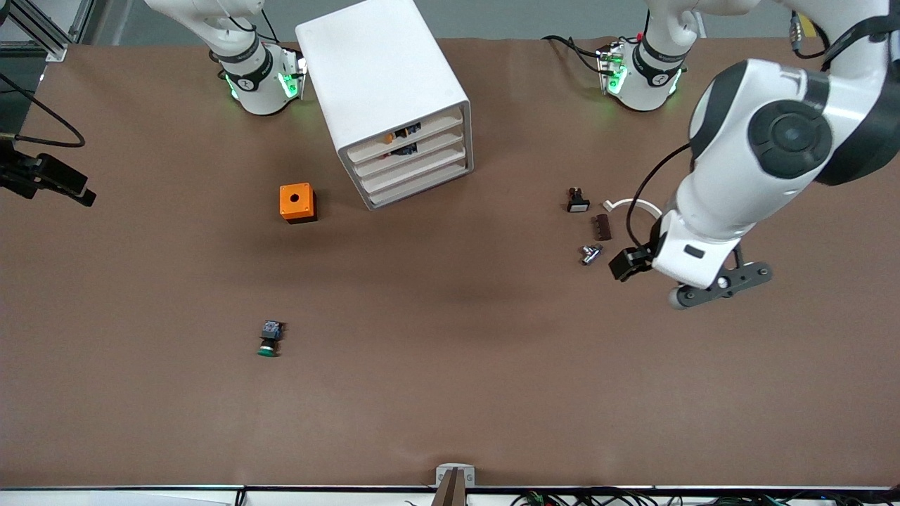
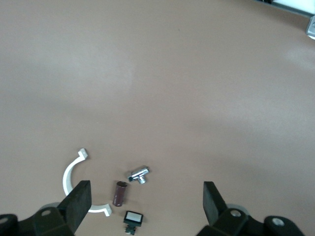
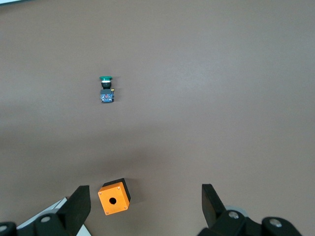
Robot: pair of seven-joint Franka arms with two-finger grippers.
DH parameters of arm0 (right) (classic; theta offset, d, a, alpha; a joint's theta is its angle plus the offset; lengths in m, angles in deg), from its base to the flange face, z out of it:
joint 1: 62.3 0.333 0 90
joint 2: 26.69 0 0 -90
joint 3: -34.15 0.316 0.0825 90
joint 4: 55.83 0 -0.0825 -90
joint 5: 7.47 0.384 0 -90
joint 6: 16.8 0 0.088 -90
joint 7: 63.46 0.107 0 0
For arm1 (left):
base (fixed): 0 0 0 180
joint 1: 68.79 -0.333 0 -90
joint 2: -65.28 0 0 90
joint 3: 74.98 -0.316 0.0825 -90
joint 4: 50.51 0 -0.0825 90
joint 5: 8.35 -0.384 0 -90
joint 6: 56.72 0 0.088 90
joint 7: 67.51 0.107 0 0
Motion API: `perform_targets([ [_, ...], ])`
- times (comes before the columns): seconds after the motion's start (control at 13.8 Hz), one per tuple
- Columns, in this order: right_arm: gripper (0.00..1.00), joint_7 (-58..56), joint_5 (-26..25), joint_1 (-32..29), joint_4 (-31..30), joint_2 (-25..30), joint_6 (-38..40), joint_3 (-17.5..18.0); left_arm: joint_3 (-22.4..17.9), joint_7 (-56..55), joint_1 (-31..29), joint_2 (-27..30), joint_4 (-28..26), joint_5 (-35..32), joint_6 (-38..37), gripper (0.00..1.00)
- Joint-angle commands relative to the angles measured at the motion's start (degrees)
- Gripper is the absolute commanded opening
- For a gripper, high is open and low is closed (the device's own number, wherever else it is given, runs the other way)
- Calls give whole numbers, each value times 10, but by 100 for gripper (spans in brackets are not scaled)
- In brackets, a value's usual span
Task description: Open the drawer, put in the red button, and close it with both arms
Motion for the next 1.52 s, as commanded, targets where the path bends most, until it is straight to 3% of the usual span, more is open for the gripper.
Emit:
perform_targets([
  [0.0, 100, -5, -7, -8, 1, 8, 4, 8, 5, 42, -28, 37, -13, -10, -30, 100],
  [0.51, 100, -5, -7, -8, 1, 8, 2, 8, 7, 166, -101, 93, -13, -4, -89, 100],
  [0.87, 100, -5, -7, -8, 0, 8, 2, 8, 5, 174, -118, 113, -17, 8, -107, 100],
  [1.45, 100, -5, -7, -9, 1, 8, 1, 8, 5, 236, -150, 200, -99, 32, -106, 100],
])
